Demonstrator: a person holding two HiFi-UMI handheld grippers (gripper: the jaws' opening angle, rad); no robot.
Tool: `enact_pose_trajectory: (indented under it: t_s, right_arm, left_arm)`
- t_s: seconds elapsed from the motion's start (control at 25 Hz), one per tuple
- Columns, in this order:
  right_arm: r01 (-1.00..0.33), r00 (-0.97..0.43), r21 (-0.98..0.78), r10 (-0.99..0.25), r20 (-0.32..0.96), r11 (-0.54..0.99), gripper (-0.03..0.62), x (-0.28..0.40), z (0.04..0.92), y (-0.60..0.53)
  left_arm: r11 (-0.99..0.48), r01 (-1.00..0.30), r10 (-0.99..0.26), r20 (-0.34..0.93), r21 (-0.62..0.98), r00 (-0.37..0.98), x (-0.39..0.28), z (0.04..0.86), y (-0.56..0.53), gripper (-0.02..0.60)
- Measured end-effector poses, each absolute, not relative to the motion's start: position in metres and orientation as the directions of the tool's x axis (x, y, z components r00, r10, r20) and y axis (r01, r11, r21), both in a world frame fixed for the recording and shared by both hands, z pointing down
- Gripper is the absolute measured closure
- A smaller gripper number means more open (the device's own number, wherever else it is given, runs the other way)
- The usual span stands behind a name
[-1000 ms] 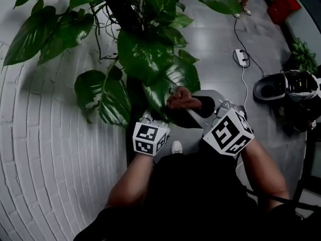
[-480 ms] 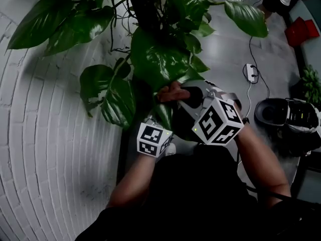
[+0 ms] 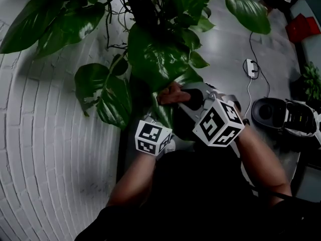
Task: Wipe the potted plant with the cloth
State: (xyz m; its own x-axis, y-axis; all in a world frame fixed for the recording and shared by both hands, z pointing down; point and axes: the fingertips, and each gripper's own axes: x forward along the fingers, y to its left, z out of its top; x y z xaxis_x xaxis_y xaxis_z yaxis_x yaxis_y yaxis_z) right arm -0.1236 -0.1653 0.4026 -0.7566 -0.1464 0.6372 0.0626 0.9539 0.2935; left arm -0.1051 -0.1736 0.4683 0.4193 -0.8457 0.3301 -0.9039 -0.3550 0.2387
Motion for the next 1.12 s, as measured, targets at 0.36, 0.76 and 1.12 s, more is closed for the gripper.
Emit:
enact_pose_trajectory:
  t_s: [0.36,0.76,1.12]
  right_arm:
    - [-0.041,-0.749,0.276,-0.213,0.627,0.960,0.526,-0.102,0.412,-0.159]
    - [-0.130,-0.736,0.264,-0.271,0.620,0.956,0.526,-0.089,0.416,-0.147]
    - [-0.215,-0.710,0.260,-0.334,0.620,0.941,0.526,-0.071,0.423,-0.132]
  left_arm:
    - [-0.387,-0.888,-0.816,0.357,0.247,0.455,-0.100,0.474,-0.166,0.572]
    - [-0.444,-0.864,-0.778,0.376,0.238,0.503,-0.092,0.472,-0.156,0.572]
    - [-0.486,-0.845,-0.752,0.385,0.225,0.535,-0.087,0.470,-0.146,0.572]
